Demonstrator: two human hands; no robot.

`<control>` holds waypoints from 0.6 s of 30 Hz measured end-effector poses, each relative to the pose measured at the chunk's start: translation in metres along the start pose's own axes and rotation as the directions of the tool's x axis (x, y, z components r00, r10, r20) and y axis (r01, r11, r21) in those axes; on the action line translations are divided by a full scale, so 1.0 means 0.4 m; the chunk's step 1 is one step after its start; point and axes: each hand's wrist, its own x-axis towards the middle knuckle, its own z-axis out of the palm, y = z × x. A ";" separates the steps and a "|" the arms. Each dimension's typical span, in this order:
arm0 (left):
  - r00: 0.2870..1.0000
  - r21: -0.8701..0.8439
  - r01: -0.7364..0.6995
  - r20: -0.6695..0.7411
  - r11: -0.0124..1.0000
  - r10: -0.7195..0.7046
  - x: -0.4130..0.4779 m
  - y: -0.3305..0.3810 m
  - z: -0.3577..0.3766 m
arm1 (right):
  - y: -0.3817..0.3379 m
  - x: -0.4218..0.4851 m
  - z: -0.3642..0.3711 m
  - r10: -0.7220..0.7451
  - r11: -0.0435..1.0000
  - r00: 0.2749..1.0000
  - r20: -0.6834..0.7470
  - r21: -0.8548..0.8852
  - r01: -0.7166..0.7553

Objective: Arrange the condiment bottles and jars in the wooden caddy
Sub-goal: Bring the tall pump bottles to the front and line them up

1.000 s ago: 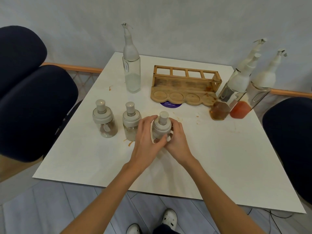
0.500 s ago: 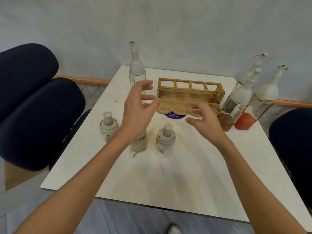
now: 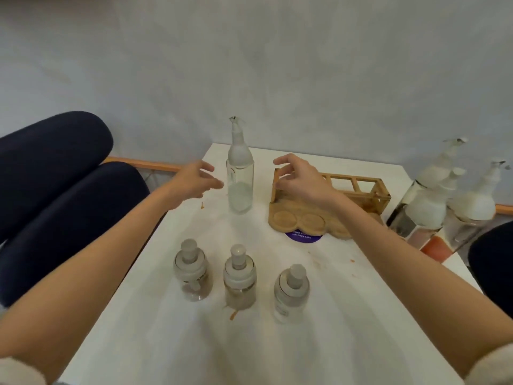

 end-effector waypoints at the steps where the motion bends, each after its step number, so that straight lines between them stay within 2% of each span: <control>1: 1.000 0.042 0.003 0.021 0.999 -0.004 0.029 -0.015 0.001 | 0.001 0.032 0.017 0.031 0.999 0.999 0.010 -0.008 -0.031; 4: 0.996 0.134 -0.011 0.088 0.991 -0.001 0.115 -0.057 0.017 | 0.000 0.124 0.074 0.122 0.992 0.991 0.050 -0.042 -0.120; 6: 0.991 0.135 -0.031 0.132 0.990 0.013 0.170 -0.083 0.032 | -0.005 0.175 0.117 0.151 0.988 0.986 0.065 -0.042 -0.149; 9: 0.988 0.052 -0.056 0.147 0.997 0.048 0.232 -0.116 0.055 | 0.002 0.224 0.177 0.159 0.987 0.986 0.048 0.026 -0.160; 15: 0.964 -0.165 -0.081 0.237 0.983 0.119 0.326 -0.173 0.065 | 0.022 0.285 0.253 0.208 0.971 0.974 -0.089 0.136 -0.195; 18: 0.938 -0.227 -0.112 0.299 0.967 0.178 0.337 -0.177 0.073 | 0.026 0.294 0.262 0.222 0.970 0.965 -0.142 0.133 -0.204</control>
